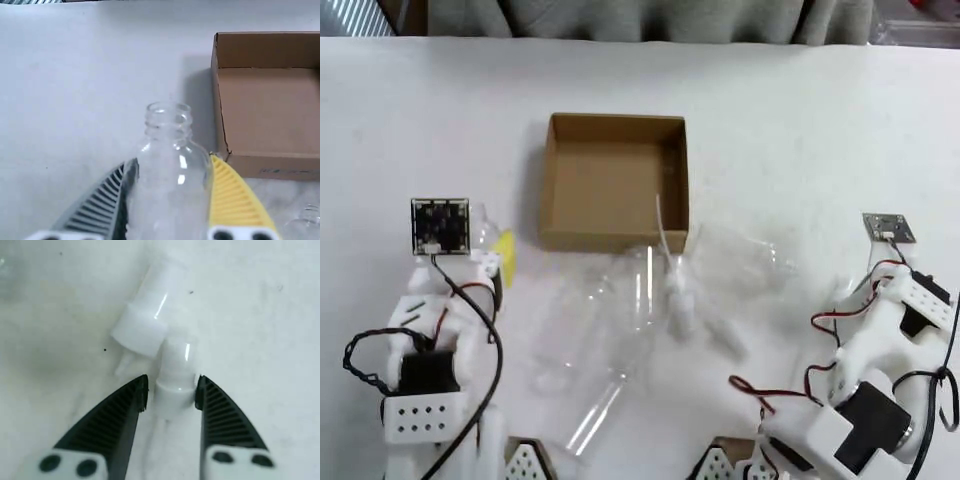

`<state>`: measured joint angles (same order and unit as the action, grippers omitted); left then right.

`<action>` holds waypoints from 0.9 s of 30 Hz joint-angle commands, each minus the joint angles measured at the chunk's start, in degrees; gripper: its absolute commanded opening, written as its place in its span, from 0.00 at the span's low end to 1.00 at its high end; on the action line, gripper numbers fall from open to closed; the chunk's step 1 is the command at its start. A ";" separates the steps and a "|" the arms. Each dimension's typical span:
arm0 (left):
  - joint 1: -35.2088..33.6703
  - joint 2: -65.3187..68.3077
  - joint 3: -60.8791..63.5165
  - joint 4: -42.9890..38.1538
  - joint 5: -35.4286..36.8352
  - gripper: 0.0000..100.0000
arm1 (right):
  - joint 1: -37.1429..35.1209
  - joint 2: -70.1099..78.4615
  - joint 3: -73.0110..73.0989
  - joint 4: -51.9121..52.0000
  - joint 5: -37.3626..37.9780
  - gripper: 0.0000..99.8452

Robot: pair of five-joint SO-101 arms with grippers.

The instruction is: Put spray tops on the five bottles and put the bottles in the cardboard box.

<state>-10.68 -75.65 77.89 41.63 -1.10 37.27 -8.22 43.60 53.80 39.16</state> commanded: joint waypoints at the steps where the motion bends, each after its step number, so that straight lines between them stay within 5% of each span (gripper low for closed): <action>1: -0.48 -1.10 -0.62 -1.14 -0.70 0.02 | -0.48 -0.31 -0.62 -0.48 -0.62 0.05; 8: -0.48 -1.10 -0.62 -1.05 -0.70 0.02 | 0.13 -0.92 -1.76 0.22 -0.70 0.02; 22: -0.40 -1.19 -4.48 -0.62 -0.18 0.02 | 6.02 -0.92 -33.23 29.85 -1.14 0.02; 27: -0.31 -1.19 -13.80 6.59 4.40 0.02 | 6.37 -2.07 -33.23 31.43 -5.45 0.02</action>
<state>-10.68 -75.65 71.82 44.70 0.66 42.81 -8.13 12.92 84.92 36.97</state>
